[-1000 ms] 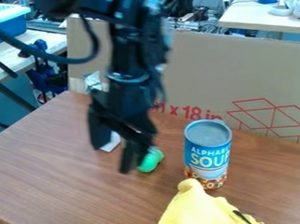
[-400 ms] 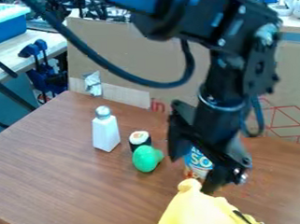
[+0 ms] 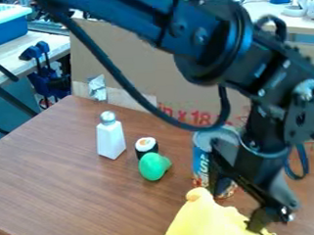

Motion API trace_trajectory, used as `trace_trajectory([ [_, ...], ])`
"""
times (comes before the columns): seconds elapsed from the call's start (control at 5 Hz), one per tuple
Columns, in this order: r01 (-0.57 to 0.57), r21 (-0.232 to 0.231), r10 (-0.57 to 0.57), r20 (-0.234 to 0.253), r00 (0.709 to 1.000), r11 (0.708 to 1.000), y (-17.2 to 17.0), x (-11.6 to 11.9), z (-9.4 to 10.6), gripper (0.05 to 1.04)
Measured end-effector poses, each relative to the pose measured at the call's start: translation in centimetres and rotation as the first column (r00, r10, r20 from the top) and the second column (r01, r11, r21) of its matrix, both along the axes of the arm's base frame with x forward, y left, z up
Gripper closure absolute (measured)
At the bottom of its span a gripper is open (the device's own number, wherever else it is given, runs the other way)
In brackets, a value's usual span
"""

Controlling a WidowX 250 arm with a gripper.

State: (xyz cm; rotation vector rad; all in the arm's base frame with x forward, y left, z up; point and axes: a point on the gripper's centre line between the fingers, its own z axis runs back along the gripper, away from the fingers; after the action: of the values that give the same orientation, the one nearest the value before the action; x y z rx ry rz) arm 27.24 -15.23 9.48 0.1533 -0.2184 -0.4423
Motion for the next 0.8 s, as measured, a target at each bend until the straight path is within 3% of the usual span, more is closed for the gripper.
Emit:
trace_trajectory([
  [0.4, 0.044, -0.093, -0.05, -0.053, 0.997, 0.995, -1.5, -2.0, -2.0, 0.078],
  [0.6, 0.019, -0.087, -0.023, -0.049, 0.999, 0.996, -1.7, -2.5, -2.8, 0.078],
  [0.8, 0.0, -0.079, -0.006, -0.082, 0.997, 0.997, -1.8, -2.3, -5.2, 0.078],
])
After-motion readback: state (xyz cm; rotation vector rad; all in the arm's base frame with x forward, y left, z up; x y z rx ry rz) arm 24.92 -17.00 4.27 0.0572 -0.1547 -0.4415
